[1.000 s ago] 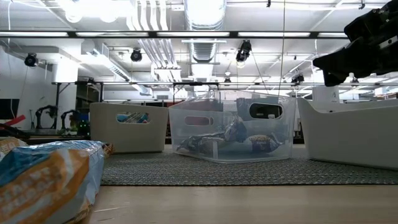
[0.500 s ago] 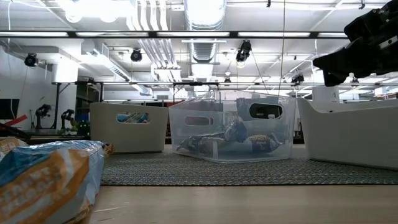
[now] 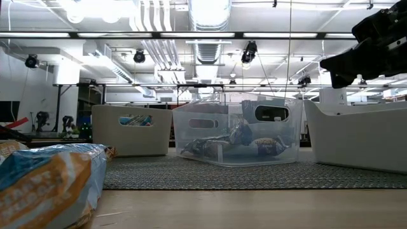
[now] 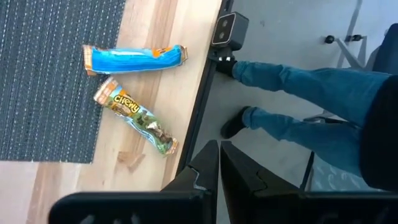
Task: Pick and place Granola Bars by type
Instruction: Put the yellow granola bar into the white bin
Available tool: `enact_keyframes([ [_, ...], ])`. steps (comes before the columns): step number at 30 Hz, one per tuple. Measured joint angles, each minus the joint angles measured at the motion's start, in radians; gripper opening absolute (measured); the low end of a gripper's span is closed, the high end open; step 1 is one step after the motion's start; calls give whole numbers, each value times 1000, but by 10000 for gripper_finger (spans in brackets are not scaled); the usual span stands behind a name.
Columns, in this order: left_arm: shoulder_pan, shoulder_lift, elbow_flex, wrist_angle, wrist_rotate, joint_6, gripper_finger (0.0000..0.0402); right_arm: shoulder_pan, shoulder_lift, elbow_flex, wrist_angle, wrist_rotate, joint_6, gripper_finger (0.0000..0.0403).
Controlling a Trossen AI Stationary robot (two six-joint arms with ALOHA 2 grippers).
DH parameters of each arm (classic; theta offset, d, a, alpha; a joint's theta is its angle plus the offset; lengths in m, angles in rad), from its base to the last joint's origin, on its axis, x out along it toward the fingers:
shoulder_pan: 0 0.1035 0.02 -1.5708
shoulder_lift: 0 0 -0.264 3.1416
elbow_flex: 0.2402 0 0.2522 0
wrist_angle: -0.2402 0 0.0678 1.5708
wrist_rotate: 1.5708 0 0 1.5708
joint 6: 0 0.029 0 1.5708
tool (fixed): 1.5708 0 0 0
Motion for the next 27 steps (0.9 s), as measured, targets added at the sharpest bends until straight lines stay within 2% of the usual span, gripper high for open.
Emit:
enact_keyframes([
  [6,-13,33,0,0,0,-87,0,0,0,0,0,0,0,9],
  [12,-24,77,0,0,6,-260,0,0,0,0,0,0,0,9],
  [19,-28,129,-1,0,6,-325,0,0,0,0,0,0,0,8],
  [27,-29,149,-1,3,16,-322,0,0,0,0,0,0,0,9],
])
